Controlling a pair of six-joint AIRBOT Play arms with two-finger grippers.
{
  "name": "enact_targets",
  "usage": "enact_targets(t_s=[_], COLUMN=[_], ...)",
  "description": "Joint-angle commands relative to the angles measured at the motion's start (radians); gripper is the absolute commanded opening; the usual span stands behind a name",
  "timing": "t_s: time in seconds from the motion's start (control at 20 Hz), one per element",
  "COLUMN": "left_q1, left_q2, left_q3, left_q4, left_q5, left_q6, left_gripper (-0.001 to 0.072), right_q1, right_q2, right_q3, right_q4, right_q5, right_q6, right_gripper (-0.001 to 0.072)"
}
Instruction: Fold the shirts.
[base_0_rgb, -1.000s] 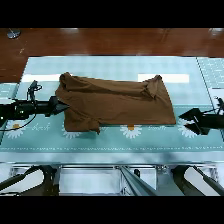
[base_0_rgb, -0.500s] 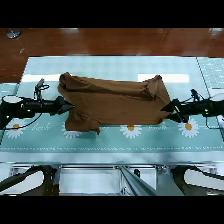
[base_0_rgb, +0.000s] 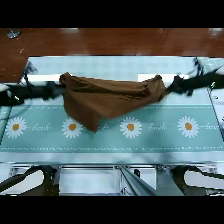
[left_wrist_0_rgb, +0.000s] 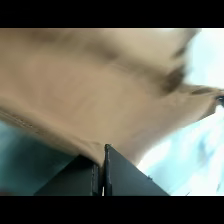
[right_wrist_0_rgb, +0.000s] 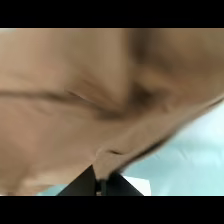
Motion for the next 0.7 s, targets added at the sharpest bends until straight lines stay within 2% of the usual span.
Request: enact_targets(t_s=[0.0,0.15,0.2,0.3,0.45,0.65], left_q1=[0.073,0.115,0.129,0.167,0.233,0.252], left_q2=[0.053,0.098,0.111,0.149,0.234,0.387], left_q3=[0.289,0.625,0.724,0.911,1.084,1.124], left_q4=[-0.203,-0.196,-0.164,-0.032,0.221,0.497], left_q5=[-0.062,-0.066,-0.067,-0.068,-0.093,-0.107], left_q6=[-0.014,-0.039,-0.072,-0.161,-0.305,-0.356], left_gripper=[0.0038,0.0038,0.0038,0.0038,0.0038,0.0038], right_q1=[0.0,0.0,0.0,0.0,0.0,0.001], right_q2=[0.058,0.112,0.141,0.254,0.418,0.586], right_q3=[0.405,0.743,0.813,0.846,0.846,0.846], right_q4=[0.0,-0.047,-0.069,-0.109,-0.175,-0.327], right_q5=[0.059,0.063,0.061,0.04,0.101,0.267], right_q6=[0.023,0.039,0.046,0.037,0.037,0.038], right_gripper=[0.0026,0.0026,0.0026,0.0027,0.0027,0.0027])
